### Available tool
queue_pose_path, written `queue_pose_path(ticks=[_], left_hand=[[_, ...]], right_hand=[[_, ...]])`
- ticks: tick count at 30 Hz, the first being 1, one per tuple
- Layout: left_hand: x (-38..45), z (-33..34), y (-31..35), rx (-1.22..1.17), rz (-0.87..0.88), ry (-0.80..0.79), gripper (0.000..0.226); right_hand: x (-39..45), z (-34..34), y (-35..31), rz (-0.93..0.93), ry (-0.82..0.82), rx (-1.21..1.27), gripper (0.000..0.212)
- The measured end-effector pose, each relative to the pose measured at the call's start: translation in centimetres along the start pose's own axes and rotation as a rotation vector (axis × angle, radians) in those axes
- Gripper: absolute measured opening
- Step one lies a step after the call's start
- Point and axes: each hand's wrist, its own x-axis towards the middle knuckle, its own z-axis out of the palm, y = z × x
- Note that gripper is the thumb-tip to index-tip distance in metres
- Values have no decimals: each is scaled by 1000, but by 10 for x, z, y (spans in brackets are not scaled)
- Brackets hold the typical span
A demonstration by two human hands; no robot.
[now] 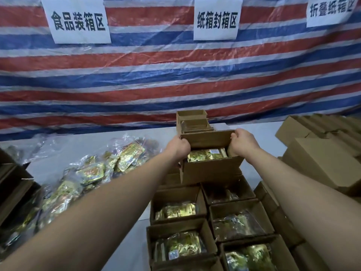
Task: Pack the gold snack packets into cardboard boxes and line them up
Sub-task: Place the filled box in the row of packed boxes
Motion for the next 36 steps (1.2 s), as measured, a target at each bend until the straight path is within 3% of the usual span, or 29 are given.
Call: queue_pose_path(ticks=[12, 18, 24, 27, 36], left_hand=[[35, 16, 19, 6, -107, 9, 32], [36, 43, 32, 15, -142, -89, 38], [44, 51, 21, -71, -169, -90, 58], [43, 46, 20, -48, -177, -109, 68], [33, 44, 14, -19, -151, -145, 74]], right_hand=[[51, 7, 11, 21, -74, -91, 28], [58, -10, 33, 56, -97, -123, 32], [55, -3, 44, 37, -86, -20, 28], [54, -5, 44, 49, -103, -8, 40], [51, -9, 39, 111, -108, -44, 34]])
